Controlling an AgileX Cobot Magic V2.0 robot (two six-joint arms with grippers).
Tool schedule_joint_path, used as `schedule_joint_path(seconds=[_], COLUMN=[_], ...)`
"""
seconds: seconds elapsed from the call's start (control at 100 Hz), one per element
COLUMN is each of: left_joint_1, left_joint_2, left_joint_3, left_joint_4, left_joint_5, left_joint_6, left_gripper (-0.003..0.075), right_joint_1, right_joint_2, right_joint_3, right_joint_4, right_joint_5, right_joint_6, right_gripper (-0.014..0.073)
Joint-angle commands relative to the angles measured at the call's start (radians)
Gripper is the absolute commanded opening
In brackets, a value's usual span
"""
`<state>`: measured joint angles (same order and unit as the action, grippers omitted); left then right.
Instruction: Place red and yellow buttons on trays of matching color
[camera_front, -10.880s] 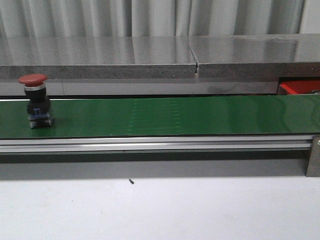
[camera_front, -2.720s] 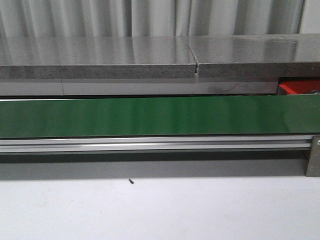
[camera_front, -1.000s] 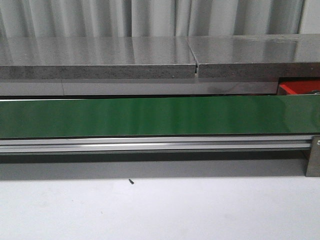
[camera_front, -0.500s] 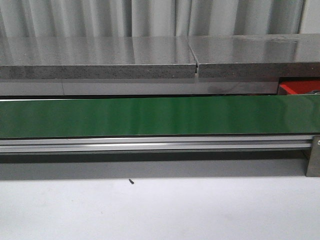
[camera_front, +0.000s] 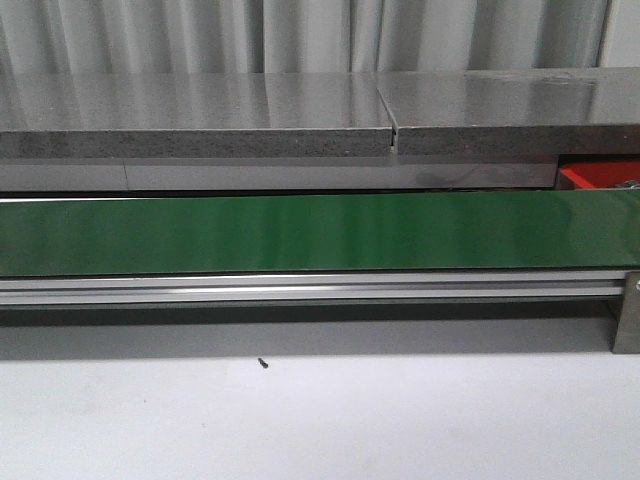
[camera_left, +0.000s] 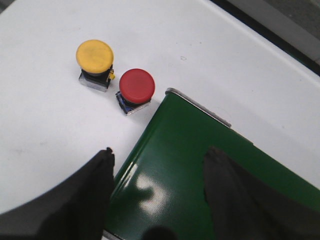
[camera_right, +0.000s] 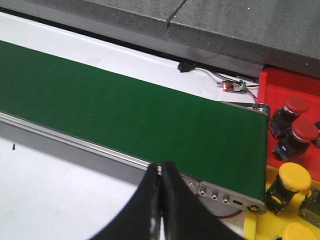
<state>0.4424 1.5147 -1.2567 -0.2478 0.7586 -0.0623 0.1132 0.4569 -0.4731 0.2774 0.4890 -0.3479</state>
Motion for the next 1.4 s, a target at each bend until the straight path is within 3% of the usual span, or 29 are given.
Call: schedule_joint_path(seconds=[0.0, 0.25, 0.47, 0.77, 1.09, 1.39], left_joint_1=[0.029, 0.059, 0.057, 0.057, 0.057, 0.046], left_joint_2=[0.042, 0.26, 0.354, 0.44, 0.466, 0.53], left_joint_3=[-0.075, -0.247, -0.351, -0.4, -0.4, -0.4], left_joint_4=[-0.062, -0.107, -0.111, -0.135, -0.172, -0.21], left_joint_5=[0.008, 0.171, 0.178, 0.188, 0.071, 0.048], left_joint_6=[-0.072, -0.236, -0.382, -0.403, -0.403, -0.403], left_gripper=[0.0399, 0.0398, 0.0398, 0.0398, 0.0398, 0.0398], right_joint_1=[0.003, 0.003, 0.003, 0.003, 0.003, 0.003], right_joint_2=[-0.001, -0.001, -0.001, -0.001, -0.001, -0.001], right_joint_3=[-0.025, -0.025, -0.025, -0.025, -0.025, -0.025], right_joint_4=[0.011, 0.011, 0.011, 0.011, 0.022, 0.023], right_joint_5=[-0.079, -0.078, -0.074, -0.073, -0.071, -0.068], right_joint_6=[-0.011, -0.011, -0.011, -0.011, -0.011, -0.011], right_gripper=[-0.0115, -0.0115, -0.0115, -0.0115, -0.0115, -0.0115])
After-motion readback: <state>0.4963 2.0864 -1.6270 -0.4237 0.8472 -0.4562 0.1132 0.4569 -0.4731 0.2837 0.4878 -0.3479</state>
